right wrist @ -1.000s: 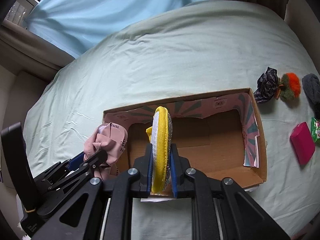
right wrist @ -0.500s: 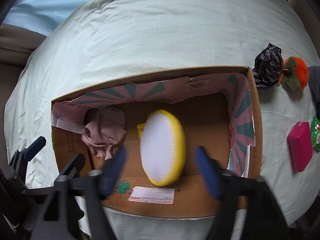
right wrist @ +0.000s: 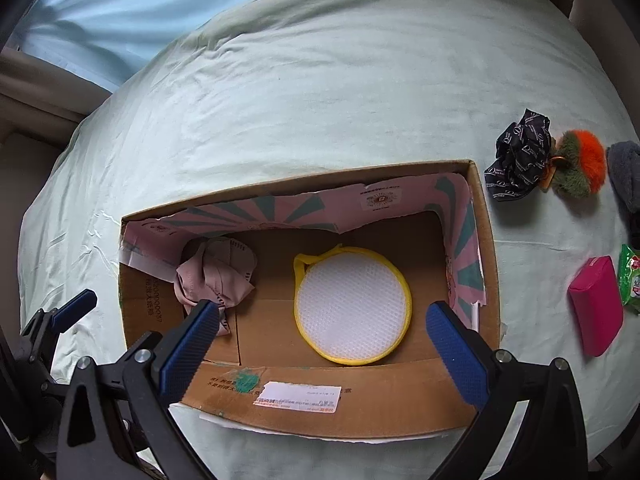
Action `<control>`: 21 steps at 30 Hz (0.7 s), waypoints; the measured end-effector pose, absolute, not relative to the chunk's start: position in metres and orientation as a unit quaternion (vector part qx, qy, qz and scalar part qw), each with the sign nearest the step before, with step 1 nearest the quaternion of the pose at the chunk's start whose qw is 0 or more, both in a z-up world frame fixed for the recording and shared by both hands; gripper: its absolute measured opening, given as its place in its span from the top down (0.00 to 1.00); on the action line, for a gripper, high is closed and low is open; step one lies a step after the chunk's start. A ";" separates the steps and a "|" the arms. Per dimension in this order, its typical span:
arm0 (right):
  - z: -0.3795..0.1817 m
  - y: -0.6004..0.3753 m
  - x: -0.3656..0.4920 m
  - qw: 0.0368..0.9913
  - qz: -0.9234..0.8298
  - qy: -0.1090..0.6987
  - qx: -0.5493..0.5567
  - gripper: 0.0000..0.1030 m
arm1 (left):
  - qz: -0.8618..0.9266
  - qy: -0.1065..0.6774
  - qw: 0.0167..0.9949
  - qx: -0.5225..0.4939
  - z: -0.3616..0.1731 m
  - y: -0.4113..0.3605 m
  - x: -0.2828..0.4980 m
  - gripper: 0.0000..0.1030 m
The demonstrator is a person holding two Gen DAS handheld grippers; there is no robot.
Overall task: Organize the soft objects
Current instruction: 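Lift both open tools up away from the box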
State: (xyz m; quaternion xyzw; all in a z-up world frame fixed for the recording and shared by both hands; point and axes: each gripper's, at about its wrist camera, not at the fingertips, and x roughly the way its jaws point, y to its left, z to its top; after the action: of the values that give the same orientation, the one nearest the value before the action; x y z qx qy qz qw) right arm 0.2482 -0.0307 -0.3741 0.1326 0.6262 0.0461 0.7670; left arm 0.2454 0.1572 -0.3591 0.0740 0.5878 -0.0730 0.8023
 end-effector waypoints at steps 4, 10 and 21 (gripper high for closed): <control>-0.357 -0.026 0.239 0.777 0.050 0.615 0.127 0.00 | -0.067 0.576 0.812 0.068 -0.339 0.164 0.234 0.00; -0.317 -0.018 0.218 0.794 0.057 0.596 0.106 0.00 | -0.055 0.553 0.829 0.056 -0.300 0.177 0.210 0.00; -0.216 -0.007 0.156 0.846 0.048 0.527 0.071 0.00 | -0.042 0.486 0.872 0.043 -0.206 0.195 0.151 0.00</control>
State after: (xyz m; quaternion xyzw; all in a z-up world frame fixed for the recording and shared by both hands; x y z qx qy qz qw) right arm 0.1565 -0.0072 -0.2162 0.0705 0.5271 0.0480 0.8455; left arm 0.1513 0.1947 -0.2062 0.0432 0.4861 -0.0419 0.8718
